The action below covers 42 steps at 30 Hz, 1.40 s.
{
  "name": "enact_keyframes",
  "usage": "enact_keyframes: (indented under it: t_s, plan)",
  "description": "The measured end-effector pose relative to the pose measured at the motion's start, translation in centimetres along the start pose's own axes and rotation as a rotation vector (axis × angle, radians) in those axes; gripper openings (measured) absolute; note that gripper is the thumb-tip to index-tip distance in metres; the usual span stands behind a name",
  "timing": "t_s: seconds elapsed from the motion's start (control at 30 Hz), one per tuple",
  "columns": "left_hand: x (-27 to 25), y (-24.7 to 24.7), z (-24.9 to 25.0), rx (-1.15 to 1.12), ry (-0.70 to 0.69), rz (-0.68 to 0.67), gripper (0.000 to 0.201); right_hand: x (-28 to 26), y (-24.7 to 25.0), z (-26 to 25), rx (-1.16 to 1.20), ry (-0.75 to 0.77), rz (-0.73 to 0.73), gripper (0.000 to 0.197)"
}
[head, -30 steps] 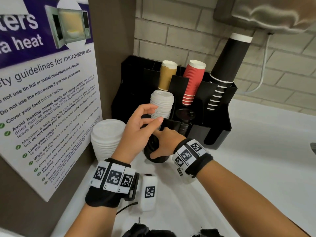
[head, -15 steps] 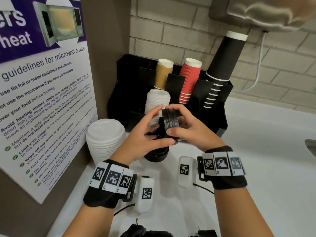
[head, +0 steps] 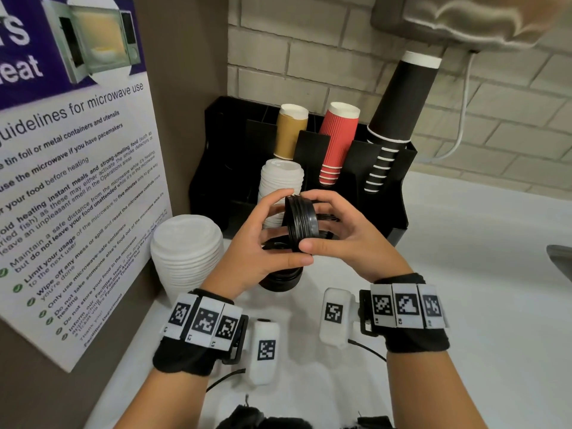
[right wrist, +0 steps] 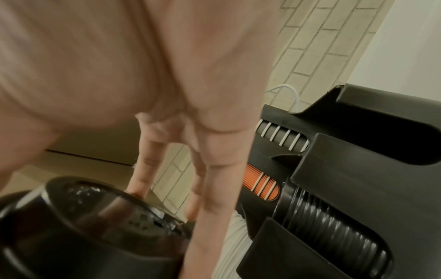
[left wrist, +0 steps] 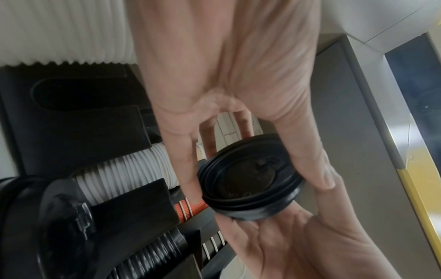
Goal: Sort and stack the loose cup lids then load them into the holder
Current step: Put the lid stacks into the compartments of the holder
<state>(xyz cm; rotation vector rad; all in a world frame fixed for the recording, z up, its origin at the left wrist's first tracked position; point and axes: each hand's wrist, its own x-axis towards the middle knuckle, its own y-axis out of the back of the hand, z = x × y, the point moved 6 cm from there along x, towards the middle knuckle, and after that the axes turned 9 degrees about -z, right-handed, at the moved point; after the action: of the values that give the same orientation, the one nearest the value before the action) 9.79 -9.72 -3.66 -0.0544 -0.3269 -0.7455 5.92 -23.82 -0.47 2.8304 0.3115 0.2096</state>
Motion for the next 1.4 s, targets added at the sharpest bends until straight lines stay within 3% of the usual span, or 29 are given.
enact_keyframes:
  t_s: [0.43, 0.53, 0.63, 0.7, 0.8, 0.93, 1.2, 1.4]
  plan:
    - [0.1, 0.1, -0.3, -0.049, 0.001, 0.001, 0.096, 1.0, -0.3, -0.8, -0.035, 0.045, -0.003, 0.059]
    - [0.0, 1.0, -0.1, -0.029, 0.006, 0.101, 0.084, 2.2, 2.1, -1.4, -0.071, 0.069, 0.109, 0.057]
    - [0.0, 2.2, 0.1, -0.006, 0.013, 0.209, 0.062, 4.0, 6.3, -1.9, -0.328, 0.032, 0.205, 0.058]
    - [0.1, 2.6, 0.4, -0.003, 0.008, 0.234, 0.053, 5.4, 8.4, -1.5, -0.592, -0.1, 0.166, 0.063]
    - [0.2, 2.6, 0.6, -0.003, 0.003, 0.244, 0.047, 7.2, 9.3, 0.4, -0.913, -0.328, -0.025, 0.069]
    - [0.3, 2.4, 0.3, -0.014, 0.023, 0.229, 0.045, 8.9, 8.0, 2.2, -1.148, -0.424, -0.198, 0.073]
    - [0.0, 2.7, 0.0, 0.002, 0.044, 0.232, 0.043, 9.1, 7.4, 3.7, -1.116, -0.41, -0.22, 0.084]
    - [0.1, 2.3, 0.2, 0.017, 0.055, 0.209, 0.04, 8.3, 6.9, 3.8, -1.121, -0.343, -0.228, 0.074]
